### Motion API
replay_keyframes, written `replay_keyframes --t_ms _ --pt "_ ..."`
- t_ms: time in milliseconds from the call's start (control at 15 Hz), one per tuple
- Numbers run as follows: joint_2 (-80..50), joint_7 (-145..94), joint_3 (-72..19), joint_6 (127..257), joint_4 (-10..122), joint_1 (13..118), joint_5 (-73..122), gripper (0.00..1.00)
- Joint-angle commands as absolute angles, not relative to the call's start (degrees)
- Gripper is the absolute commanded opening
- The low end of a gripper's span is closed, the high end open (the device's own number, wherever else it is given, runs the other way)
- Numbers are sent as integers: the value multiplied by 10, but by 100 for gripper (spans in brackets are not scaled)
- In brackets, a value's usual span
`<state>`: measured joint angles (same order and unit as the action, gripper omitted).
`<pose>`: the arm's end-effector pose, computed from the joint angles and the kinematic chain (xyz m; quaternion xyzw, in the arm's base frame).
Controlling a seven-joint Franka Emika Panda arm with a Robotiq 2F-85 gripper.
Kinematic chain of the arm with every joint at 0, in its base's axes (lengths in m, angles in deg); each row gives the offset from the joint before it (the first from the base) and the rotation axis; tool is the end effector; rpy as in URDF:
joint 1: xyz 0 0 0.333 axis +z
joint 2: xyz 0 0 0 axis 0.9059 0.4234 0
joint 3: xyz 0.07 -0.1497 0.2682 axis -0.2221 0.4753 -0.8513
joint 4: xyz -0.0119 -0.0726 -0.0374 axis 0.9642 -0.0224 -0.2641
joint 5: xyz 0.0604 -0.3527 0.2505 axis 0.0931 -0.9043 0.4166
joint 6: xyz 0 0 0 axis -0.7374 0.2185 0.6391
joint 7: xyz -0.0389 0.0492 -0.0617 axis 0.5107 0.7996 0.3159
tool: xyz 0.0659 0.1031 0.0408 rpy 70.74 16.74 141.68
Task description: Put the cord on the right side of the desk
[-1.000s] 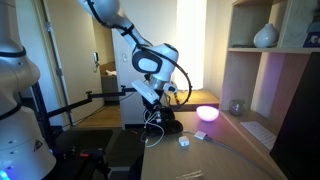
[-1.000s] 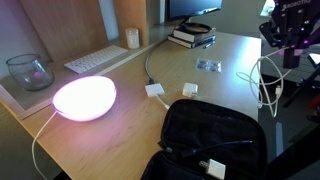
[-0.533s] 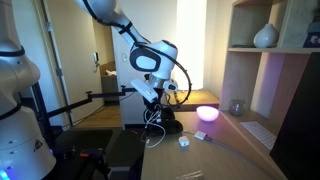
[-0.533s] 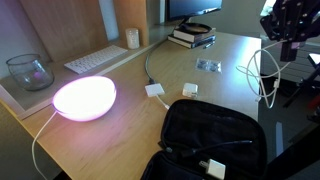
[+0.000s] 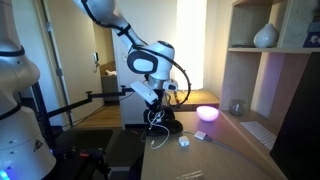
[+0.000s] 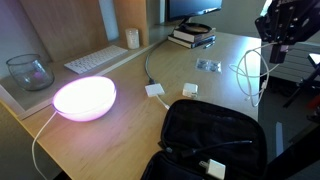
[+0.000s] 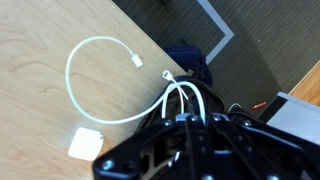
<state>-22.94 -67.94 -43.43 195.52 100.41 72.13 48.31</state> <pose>0.4776 0.1887 0.1896 -0.9242 -0.3551 0.0404 0.1348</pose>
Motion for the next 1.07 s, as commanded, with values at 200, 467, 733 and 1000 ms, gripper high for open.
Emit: replay_keyframes --t_ms 200,467,733,1000 --pt "-226 -678 -437 1955 1003 719 482 2" --pt "-226 -678 -437 1955 1003 719 482 2" --pt "-226 -678 -437 1955 1003 719 482 2" --pt "-232 -666 -431 1966 1004 716 478 1"
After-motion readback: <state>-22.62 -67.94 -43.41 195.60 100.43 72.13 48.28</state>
